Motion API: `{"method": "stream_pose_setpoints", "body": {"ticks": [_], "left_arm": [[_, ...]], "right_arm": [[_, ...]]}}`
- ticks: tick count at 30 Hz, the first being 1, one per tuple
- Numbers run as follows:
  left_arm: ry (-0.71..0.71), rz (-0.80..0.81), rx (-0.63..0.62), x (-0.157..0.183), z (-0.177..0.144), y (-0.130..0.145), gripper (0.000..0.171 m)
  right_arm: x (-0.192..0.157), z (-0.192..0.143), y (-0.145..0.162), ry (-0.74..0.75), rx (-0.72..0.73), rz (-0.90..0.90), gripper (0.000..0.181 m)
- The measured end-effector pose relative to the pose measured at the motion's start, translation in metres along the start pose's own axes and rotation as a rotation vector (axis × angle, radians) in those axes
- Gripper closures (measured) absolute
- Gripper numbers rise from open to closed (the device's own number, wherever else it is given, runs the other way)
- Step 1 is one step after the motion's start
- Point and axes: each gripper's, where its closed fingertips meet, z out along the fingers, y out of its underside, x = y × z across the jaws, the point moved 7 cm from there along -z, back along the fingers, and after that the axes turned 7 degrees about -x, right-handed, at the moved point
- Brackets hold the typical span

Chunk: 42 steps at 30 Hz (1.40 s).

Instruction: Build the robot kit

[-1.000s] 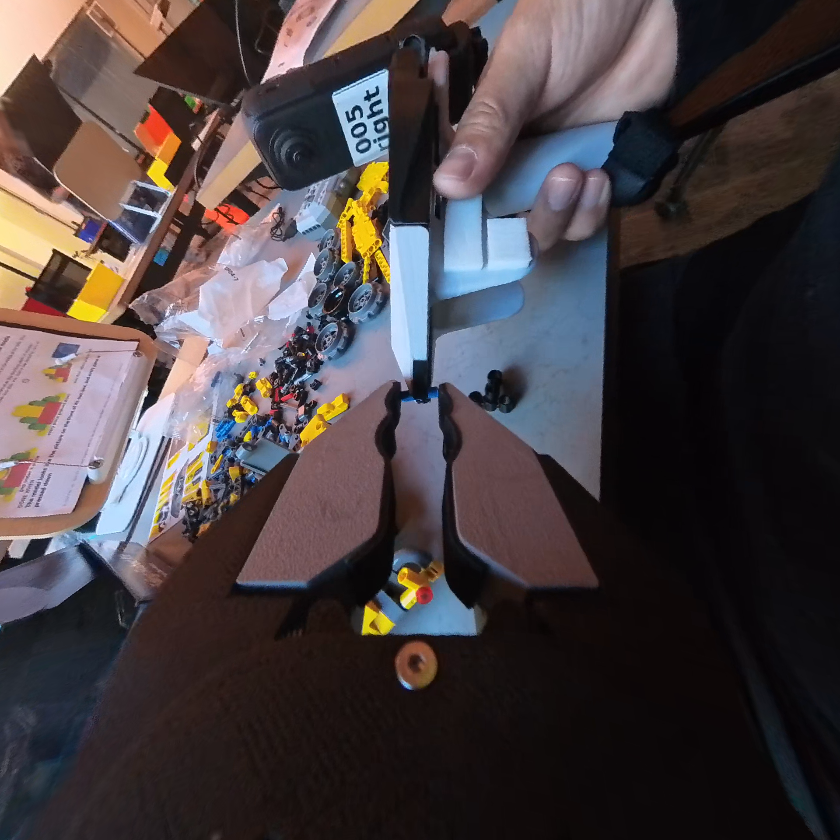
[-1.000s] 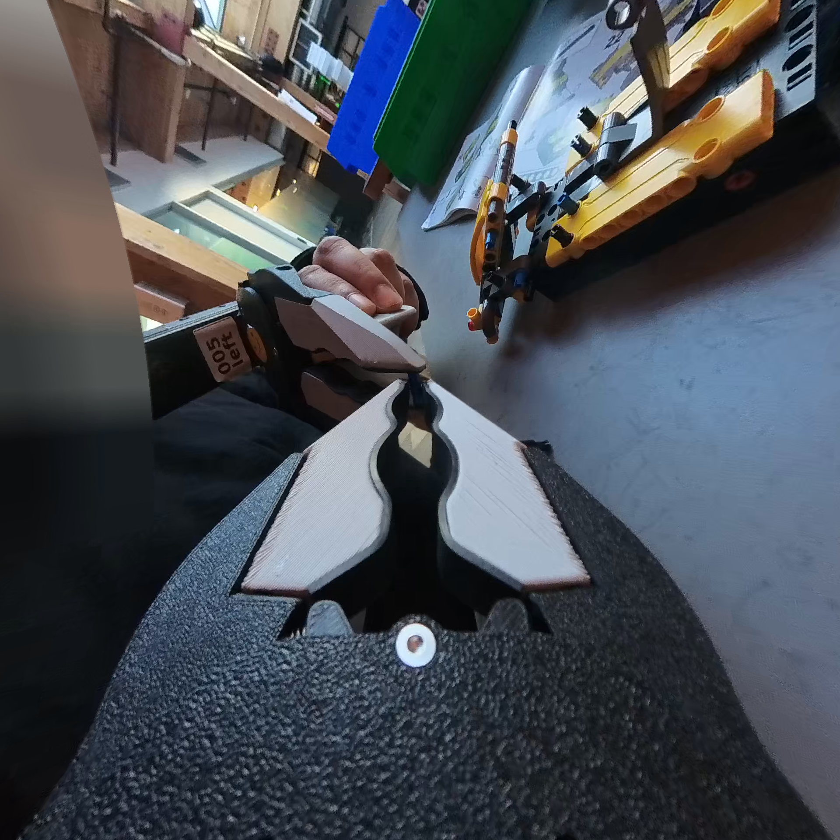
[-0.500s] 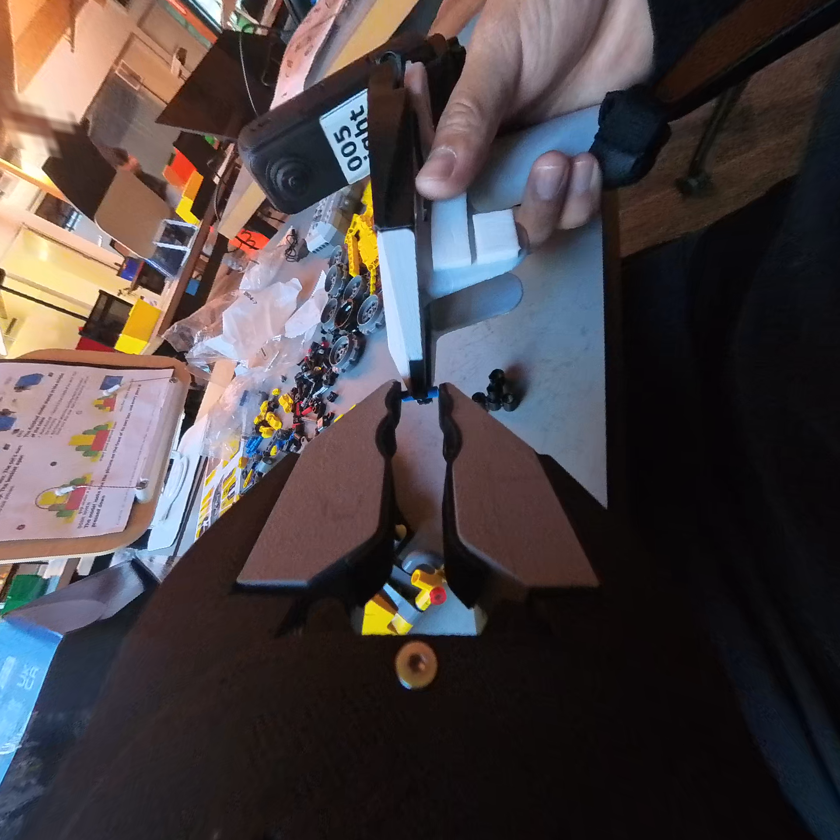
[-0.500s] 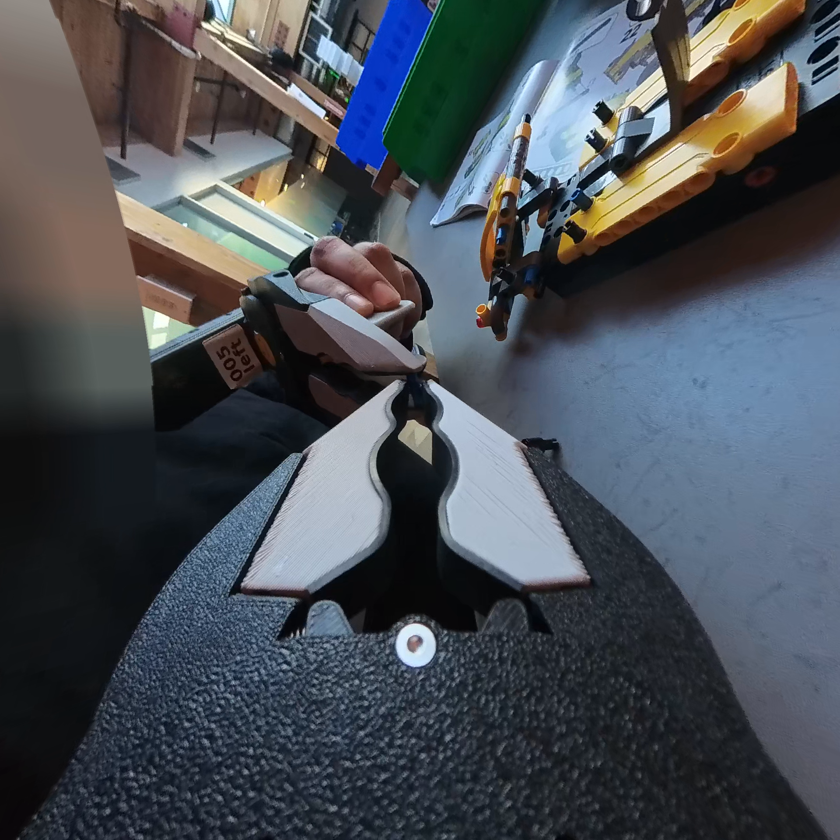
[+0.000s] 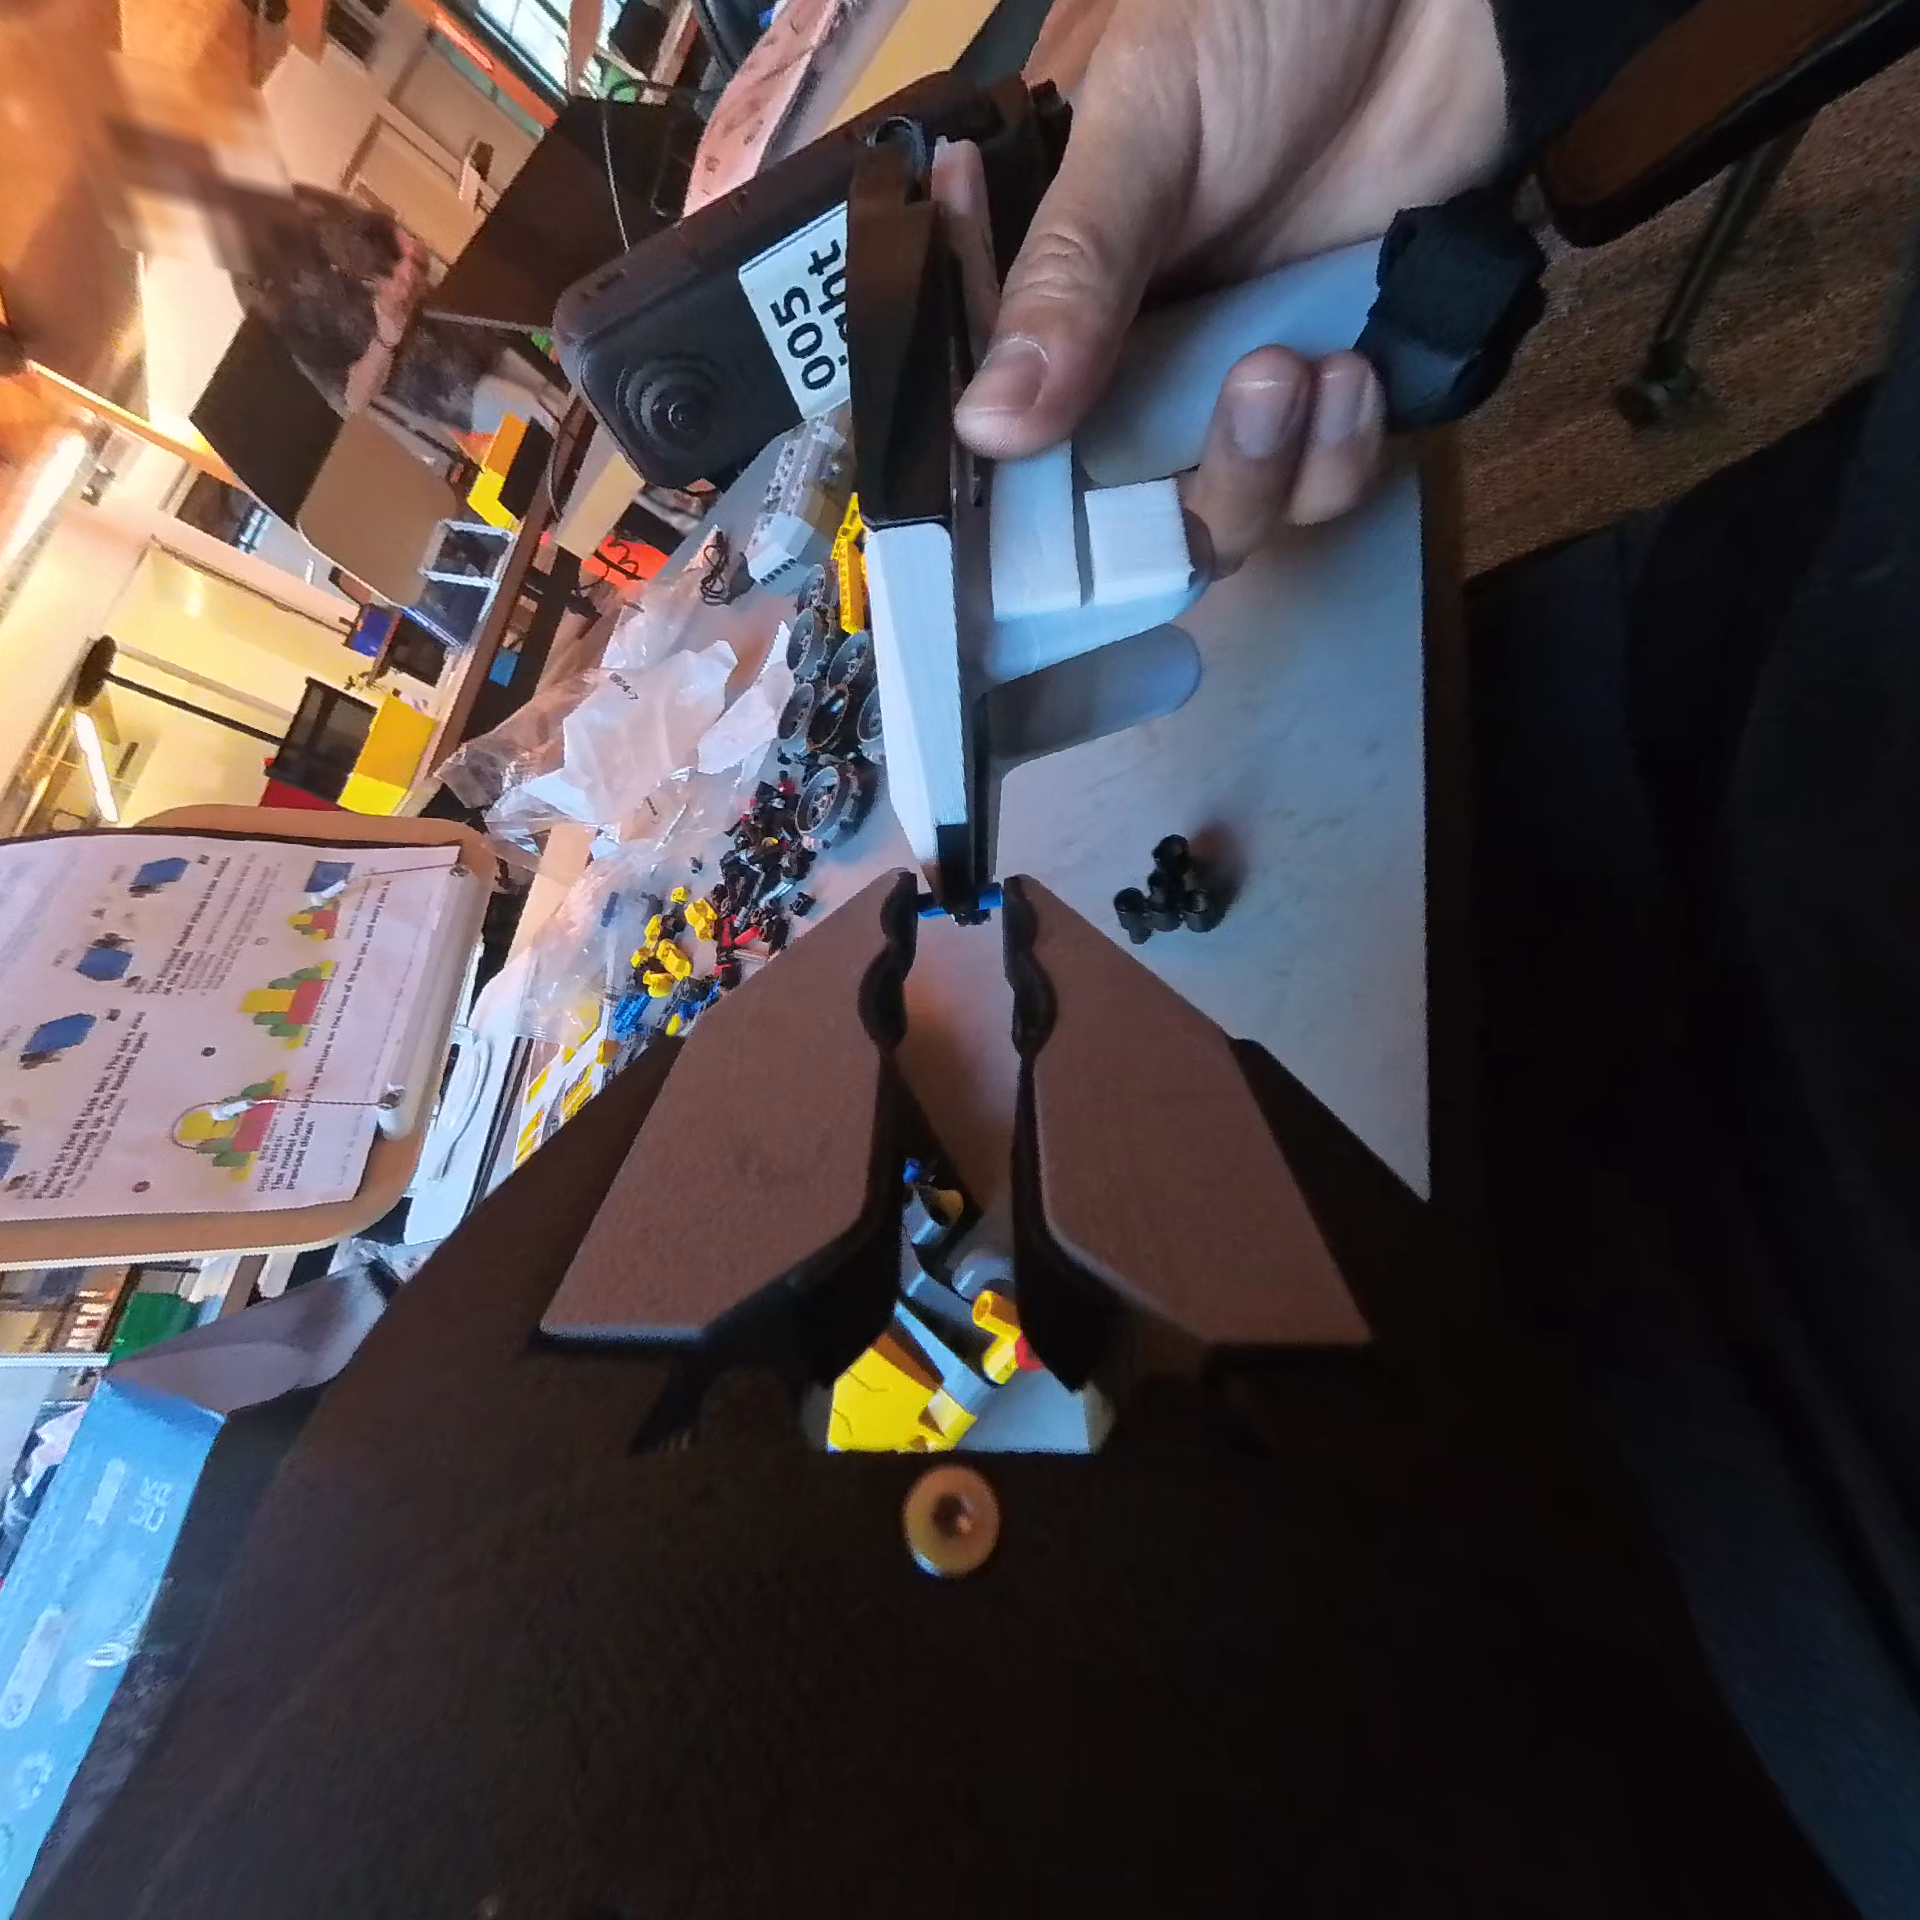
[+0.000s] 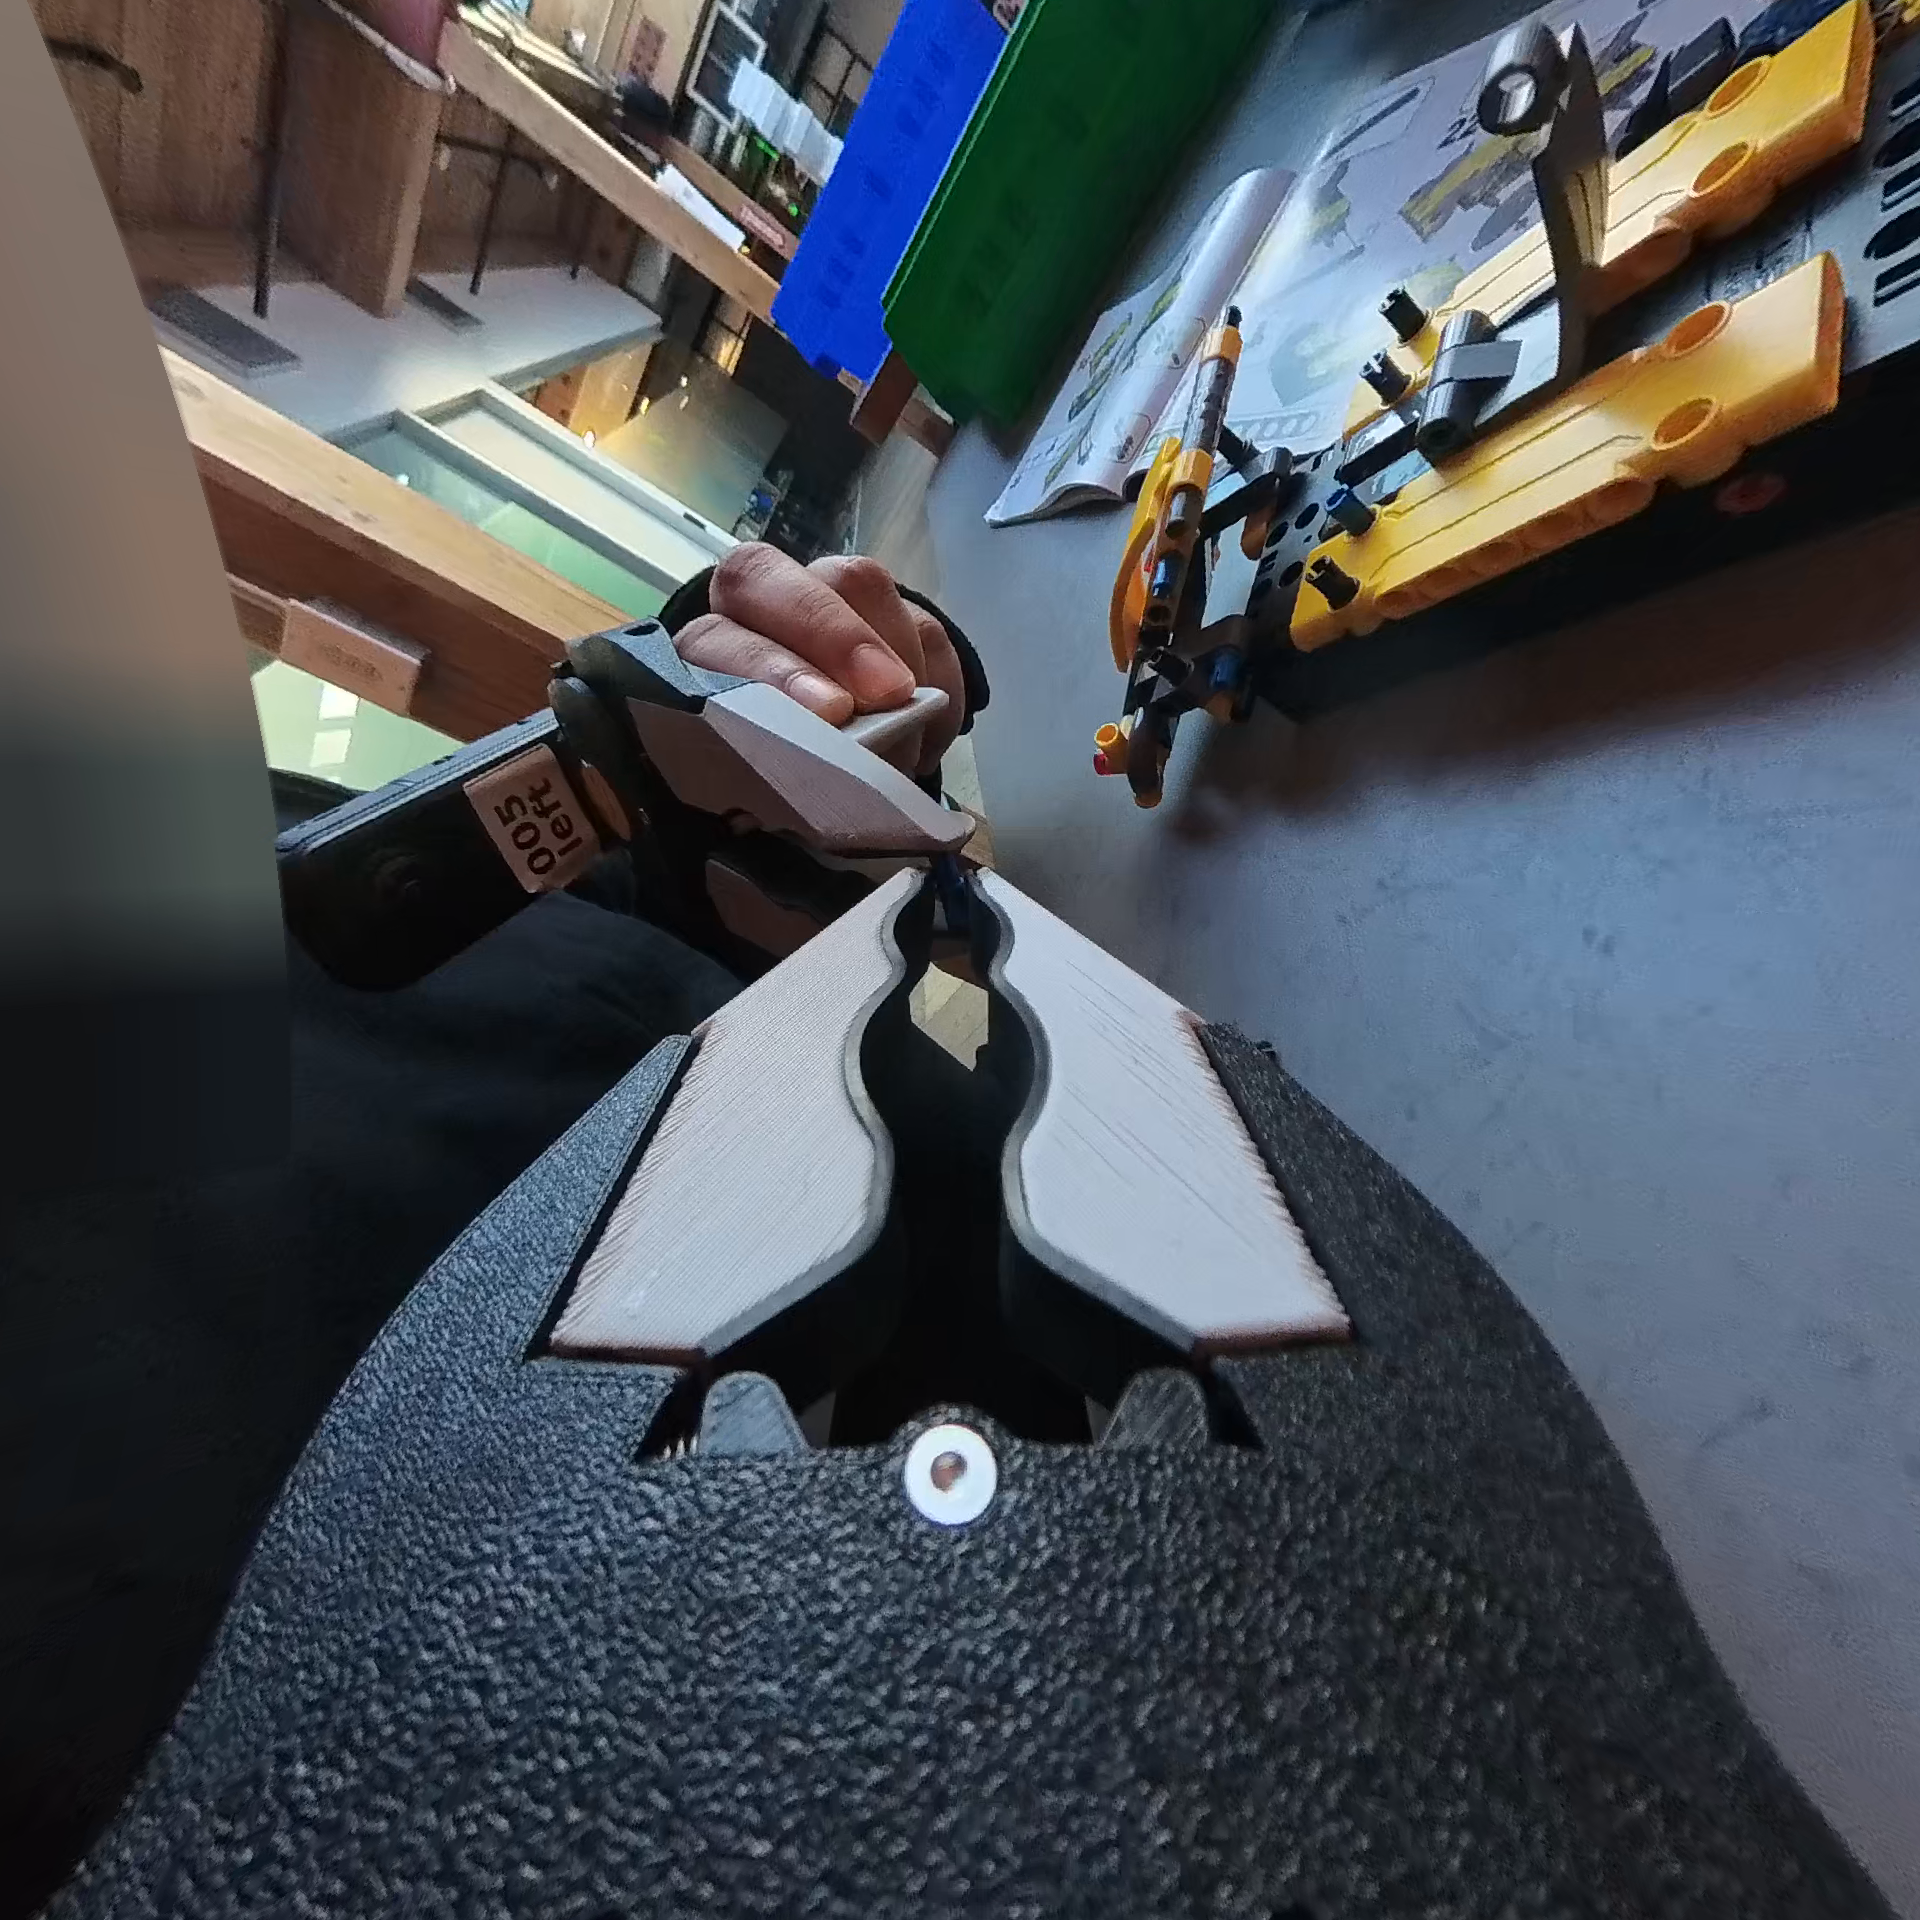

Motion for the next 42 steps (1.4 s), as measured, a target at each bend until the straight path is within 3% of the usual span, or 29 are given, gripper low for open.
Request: {"method": "stream_pose_setpoints", "body": {"ticks": [20,32,42], "left_arm": [[-0.024,-0.101,0.031,-0.011,0.000,0.004,0.158],[0.066,-0.363,0.038,-0.026,0.003,0.009,0.158],[0.051,-0.156,0.054,-0.004,0.000,-0.007,0.159]], "right_arm": [[-0.001,-0.004,-0.010,0.018,0.017,-0.038,0.177],[0.006,-0.016,-0.015,0.100,-0.001,-0.094,0.178],[-0.004,-0.013,-0.007,-0.006,-0.065,-0.095,0.174]]}}
